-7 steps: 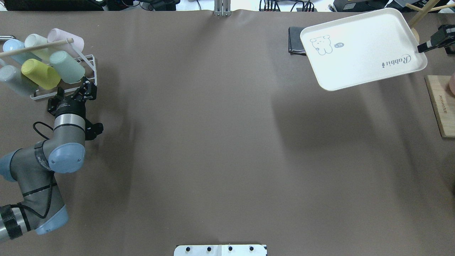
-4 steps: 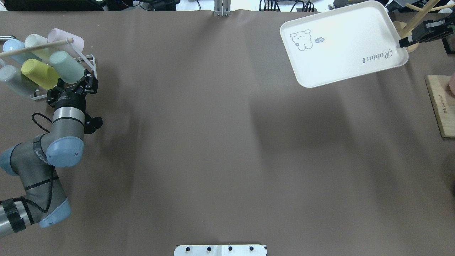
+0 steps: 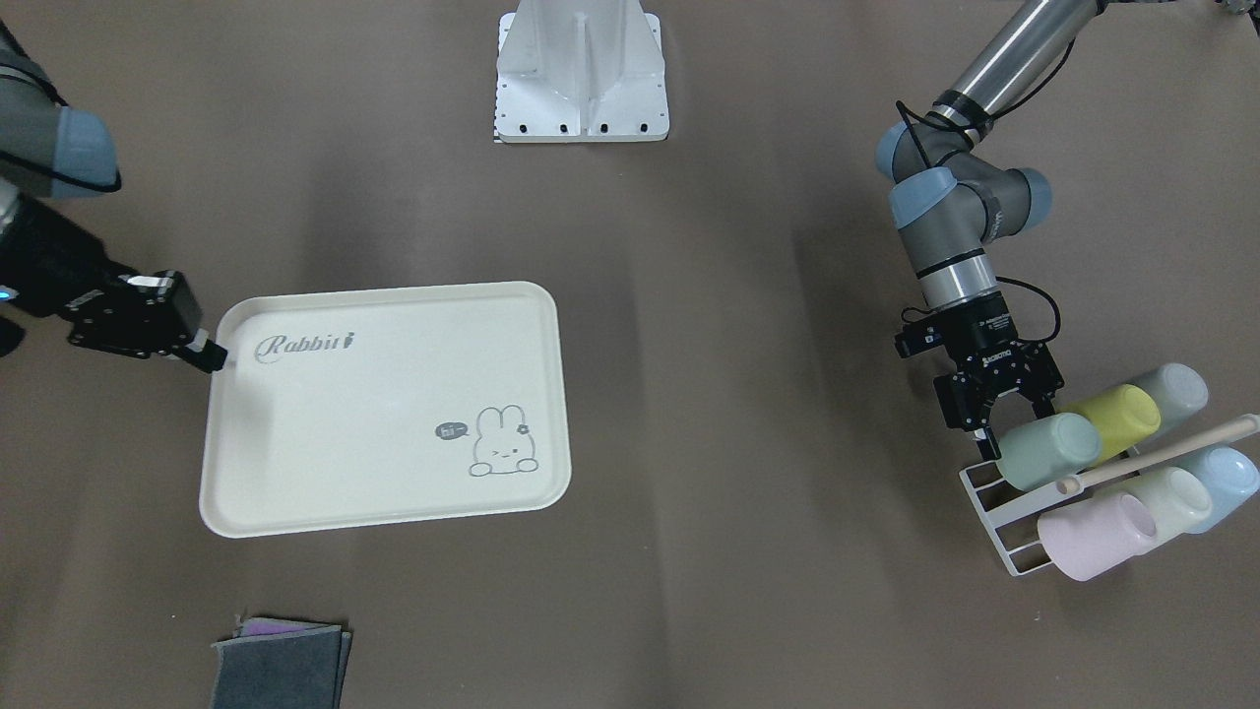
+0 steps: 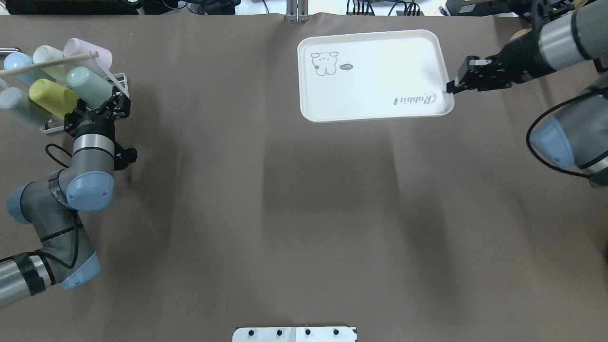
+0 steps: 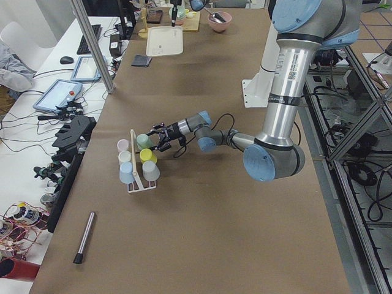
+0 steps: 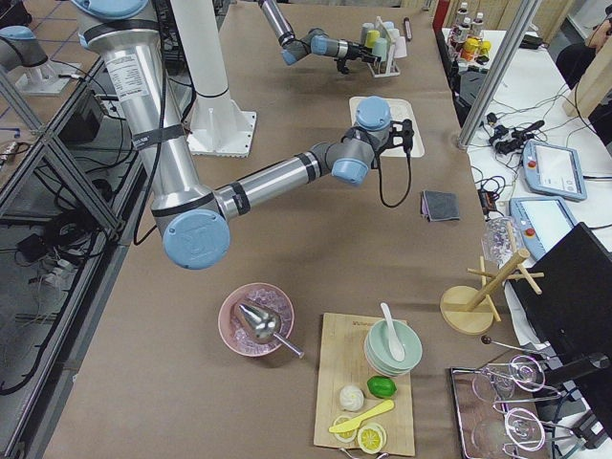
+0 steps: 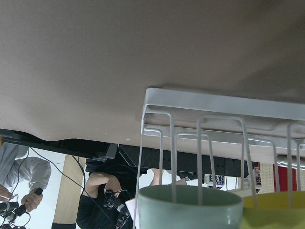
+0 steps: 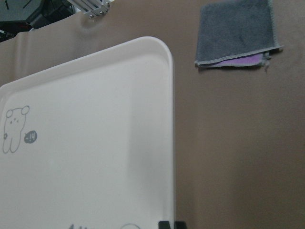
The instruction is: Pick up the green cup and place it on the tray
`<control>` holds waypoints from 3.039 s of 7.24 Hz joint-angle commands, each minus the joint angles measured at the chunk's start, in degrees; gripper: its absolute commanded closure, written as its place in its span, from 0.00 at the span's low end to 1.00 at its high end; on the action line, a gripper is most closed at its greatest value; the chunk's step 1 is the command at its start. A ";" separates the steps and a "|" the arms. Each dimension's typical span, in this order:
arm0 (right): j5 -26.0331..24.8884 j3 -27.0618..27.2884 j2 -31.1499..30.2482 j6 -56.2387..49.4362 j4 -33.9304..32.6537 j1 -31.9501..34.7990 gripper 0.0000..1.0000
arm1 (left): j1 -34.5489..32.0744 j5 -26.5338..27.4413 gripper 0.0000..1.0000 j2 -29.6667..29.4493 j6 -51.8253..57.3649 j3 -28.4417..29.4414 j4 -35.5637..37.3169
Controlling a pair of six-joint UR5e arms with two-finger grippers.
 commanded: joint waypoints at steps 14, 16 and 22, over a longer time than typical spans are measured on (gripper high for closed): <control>-27.39 -5.05 -0.57 9.29 12.45 -26.42 1.00 | -1.01 -0.10 0.20 -0.72 0.78 3.85 -8.14; -27.22 -5.14 -0.14 9.46 12.45 -25.29 1.00 | -1.10 -0.19 0.19 -0.54 1.74 2.54 -8.23; -27.48 -16.38 7.24 9.90 17.81 -21.85 1.00 | -4.35 -4.67 0.17 3.93 6.31 -5.45 -10.07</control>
